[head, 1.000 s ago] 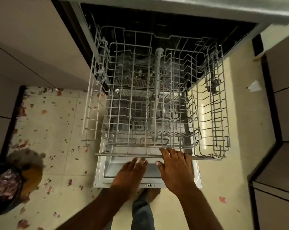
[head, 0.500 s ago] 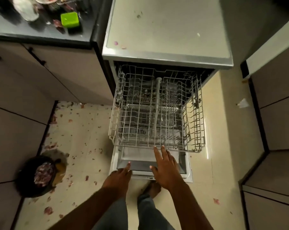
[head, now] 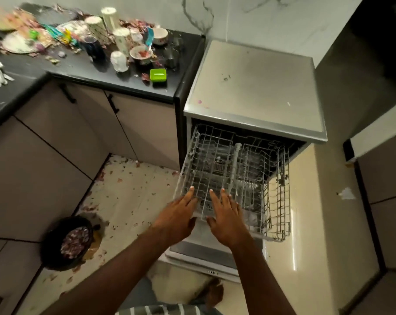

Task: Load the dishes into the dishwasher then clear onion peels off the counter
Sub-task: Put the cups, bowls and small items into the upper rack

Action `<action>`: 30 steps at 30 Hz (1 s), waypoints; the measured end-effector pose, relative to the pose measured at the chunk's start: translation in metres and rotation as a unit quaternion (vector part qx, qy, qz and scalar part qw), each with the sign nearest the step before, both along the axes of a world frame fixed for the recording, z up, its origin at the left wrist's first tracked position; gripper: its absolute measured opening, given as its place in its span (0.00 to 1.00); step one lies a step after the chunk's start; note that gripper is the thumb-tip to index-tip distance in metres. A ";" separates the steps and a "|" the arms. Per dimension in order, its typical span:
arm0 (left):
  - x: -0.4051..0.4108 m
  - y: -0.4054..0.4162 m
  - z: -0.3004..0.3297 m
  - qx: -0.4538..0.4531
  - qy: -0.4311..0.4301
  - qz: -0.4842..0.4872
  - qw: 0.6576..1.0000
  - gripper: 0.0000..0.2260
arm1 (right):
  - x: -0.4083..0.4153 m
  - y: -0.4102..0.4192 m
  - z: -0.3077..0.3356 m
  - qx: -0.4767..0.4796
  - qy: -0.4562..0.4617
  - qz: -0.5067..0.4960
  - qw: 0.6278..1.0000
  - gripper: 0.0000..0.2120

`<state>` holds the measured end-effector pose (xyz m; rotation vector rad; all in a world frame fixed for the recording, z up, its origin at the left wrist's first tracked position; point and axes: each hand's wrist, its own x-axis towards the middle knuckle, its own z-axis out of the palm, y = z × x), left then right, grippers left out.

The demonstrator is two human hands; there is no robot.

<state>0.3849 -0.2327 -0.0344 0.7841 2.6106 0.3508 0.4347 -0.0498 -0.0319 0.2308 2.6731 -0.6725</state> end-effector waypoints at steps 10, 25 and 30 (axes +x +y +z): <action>-0.070 -0.147 0.033 0.040 0.001 0.063 0.997 0.35 | -0.074 -0.136 0.011 -0.009 0.020 0.027 0.999 0.40; -0.159 -0.307 0.039 0.084 0.014 0.139 0.987 0.33 | -0.195 -0.263 0.051 -0.062 0.054 0.062 0.995 0.40; -0.195 -0.304 0.044 0.098 0.019 0.116 0.988 0.32 | -0.239 -0.258 0.055 -0.079 0.067 0.038 0.994 0.39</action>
